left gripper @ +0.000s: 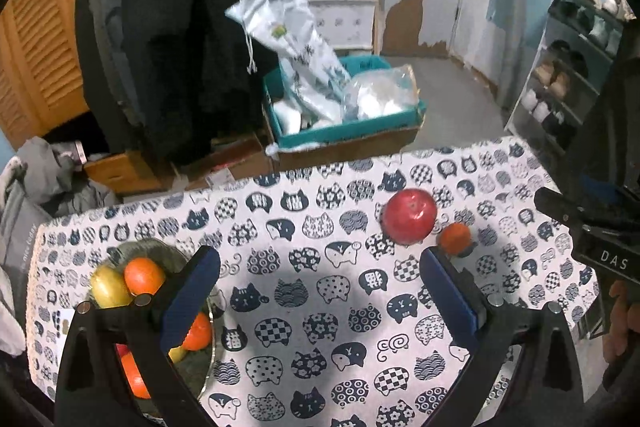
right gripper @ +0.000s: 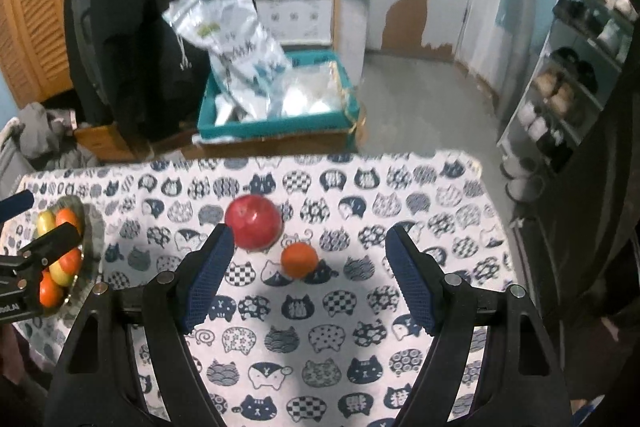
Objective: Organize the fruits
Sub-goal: 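Grasp the small orange with the right tool while the left tool approaches the red apple, then grasp the red apple with the left tool while the right tool holds the small orange, then lift the red apple and small orange and carry both toward the glass bowl, then lower the apple into the bowl with the left tool while the right tool lowers the orange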
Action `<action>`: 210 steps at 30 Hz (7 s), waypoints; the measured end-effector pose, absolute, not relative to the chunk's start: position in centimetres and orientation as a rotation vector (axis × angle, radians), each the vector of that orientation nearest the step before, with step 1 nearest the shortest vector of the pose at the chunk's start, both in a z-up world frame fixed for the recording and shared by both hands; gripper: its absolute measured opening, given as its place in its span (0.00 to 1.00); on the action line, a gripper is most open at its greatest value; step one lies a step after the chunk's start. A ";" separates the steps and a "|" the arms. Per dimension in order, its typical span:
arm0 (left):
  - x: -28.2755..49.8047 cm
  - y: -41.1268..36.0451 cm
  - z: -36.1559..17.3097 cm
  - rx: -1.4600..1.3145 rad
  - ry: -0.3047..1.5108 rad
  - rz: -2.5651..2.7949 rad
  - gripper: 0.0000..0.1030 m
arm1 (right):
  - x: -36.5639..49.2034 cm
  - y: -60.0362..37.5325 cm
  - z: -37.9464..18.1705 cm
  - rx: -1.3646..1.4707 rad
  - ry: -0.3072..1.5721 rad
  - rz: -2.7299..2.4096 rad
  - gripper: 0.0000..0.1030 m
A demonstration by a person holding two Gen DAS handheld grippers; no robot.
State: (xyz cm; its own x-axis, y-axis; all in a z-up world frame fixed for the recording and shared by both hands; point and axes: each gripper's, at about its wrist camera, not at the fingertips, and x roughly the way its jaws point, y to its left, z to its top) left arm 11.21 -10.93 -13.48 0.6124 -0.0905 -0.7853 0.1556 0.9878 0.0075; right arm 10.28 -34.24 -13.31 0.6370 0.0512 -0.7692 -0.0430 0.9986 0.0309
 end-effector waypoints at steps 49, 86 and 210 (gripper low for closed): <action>19.9 -16.7 -25.2 0.074 1.132 -0.260 0.98 | 18.6 -37.5 -27.2 0.051 1.173 -0.021 0.42; 24.1 -23.3 -29.7 0.019 1.205 -0.369 0.75 | 19.0 -40.2 -27.6 0.071 1.169 -0.063 0.42; 9.6 15.6 -24.4 -0.213 1.148 0.088 0.75 | 15.6 -0.7 -19.7 -0.171 1.106 0.566 0.42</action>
State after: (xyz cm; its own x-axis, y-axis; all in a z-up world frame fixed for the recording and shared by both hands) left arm 9.63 15.60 -24.43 0.4094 -0.0396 -0.9115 -0.1784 0.9763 -0.1226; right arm 15.57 -0.73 -19.66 0.3245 0.3462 -0.8803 -0.5115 0.8470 0.1445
